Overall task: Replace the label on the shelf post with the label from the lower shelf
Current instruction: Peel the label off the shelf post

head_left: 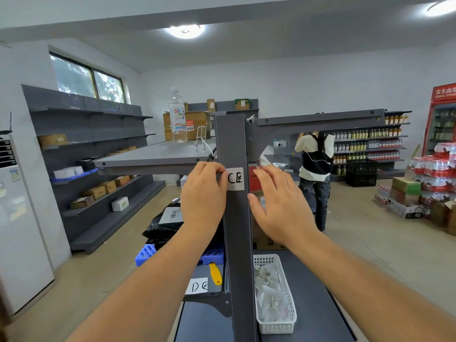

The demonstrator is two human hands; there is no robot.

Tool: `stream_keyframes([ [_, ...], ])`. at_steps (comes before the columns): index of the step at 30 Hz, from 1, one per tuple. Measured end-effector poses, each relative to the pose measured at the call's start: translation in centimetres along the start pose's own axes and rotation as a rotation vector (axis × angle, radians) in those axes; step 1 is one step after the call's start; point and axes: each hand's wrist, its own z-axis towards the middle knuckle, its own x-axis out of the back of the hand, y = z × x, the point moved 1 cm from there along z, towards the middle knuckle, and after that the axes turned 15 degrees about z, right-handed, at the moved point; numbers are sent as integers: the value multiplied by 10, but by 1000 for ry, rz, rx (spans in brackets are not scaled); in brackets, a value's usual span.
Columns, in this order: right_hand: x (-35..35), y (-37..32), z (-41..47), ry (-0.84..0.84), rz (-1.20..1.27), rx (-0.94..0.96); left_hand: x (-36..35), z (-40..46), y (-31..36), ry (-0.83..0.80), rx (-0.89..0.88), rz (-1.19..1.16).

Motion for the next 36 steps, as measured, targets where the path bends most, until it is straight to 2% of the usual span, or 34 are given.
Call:
stream_keyframes([
  [14,6,1,-1,0,37,-6,-6,2,9,-89,-49,170],
  [24,11,3,-4,-29,109,-18,-8,-17,8,-118,-101,59],
  [34,8,-2,6,-32,762,-360,4,-42,0,-164,-190,-70],
  [36,6,-6,8,-93,893,-459,5,-45,-1,-156,-206,-71],
])
